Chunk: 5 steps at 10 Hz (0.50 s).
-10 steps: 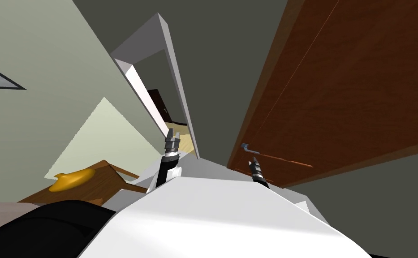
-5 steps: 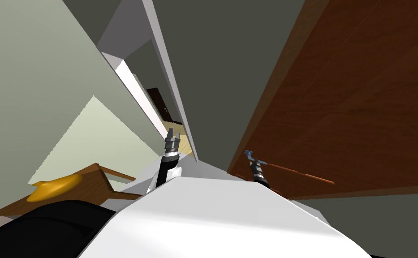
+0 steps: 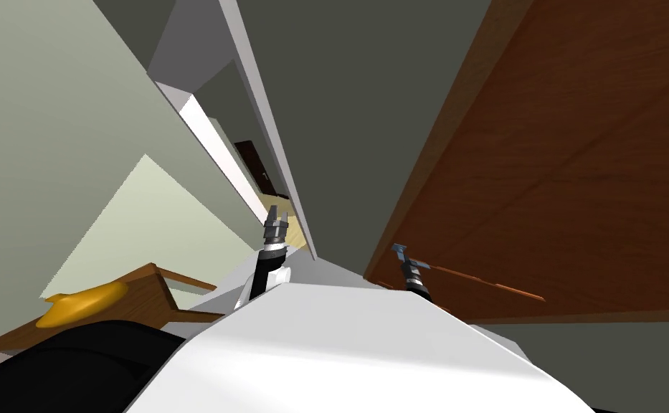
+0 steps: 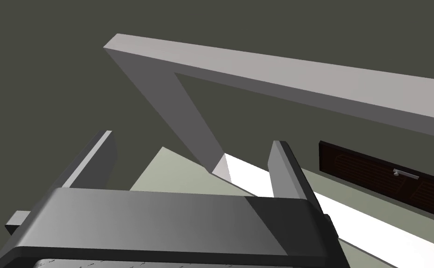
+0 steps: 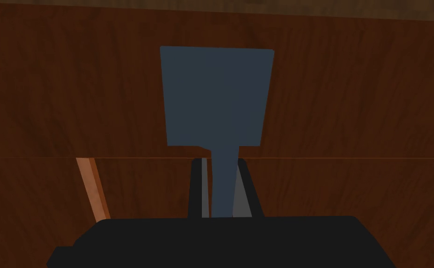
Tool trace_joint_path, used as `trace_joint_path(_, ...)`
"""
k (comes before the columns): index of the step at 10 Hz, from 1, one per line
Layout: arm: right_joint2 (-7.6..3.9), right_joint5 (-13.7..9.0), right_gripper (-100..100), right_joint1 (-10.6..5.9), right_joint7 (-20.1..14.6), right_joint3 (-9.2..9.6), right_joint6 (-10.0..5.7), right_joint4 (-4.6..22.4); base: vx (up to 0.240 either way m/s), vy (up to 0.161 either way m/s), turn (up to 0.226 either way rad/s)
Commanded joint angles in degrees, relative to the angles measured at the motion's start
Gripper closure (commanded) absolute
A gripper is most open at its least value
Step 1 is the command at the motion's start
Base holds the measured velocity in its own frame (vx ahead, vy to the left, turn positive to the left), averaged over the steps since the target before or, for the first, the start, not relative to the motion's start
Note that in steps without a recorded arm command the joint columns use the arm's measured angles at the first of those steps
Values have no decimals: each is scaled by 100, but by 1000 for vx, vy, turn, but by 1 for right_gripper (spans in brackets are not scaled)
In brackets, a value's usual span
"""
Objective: Pull the door open
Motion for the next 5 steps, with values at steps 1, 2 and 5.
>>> trace_joint_path(1, 5, 3, 100, 1, 0, 5, -6, -4, -17, 7, -2)
trace_joint_path(2, 5, 3, 100, 1, 0, 5, -6, -4, -7, 2, 0)
trace_joint_path(5, -78, 42, 100, 84, -101, 118, -53, -28, -110, -11, 66)
